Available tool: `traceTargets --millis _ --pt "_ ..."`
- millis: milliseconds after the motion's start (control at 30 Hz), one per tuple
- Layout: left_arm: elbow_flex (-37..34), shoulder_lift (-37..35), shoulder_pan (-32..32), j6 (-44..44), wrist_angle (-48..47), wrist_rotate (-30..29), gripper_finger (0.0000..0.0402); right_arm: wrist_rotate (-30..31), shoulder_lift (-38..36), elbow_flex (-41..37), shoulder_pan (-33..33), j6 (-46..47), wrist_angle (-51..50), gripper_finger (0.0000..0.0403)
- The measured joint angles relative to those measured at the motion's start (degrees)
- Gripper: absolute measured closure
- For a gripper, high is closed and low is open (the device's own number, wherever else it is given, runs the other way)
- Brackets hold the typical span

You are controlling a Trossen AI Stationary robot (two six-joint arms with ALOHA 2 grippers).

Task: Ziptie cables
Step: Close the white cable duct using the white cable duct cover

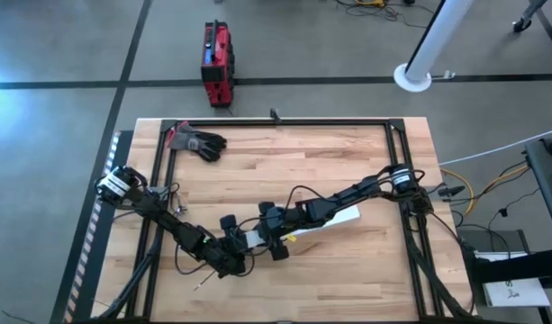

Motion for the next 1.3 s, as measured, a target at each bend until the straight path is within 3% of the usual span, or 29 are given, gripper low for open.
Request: traceTargets --millis 733,1000,1300 --pt "-0.01 -0.02 0.28 0.17 0.03 -0.81 0.0176 -0.86 -0.02 0.0 0.5 -0.52 1.13 0.0163" --pt "-0.02 -0.04 0.55 -0.11 0.09 -0.91 0.0183 -0.93 -0.02 -0.02 0.47 0.58 1.9 0.0174" --pt "0.24 -0.02 0.8 4.54 -0.12 -2.99 0.0187 -1.0 -1.69 1.32 0.6 0.64 -0.29 0.0115"
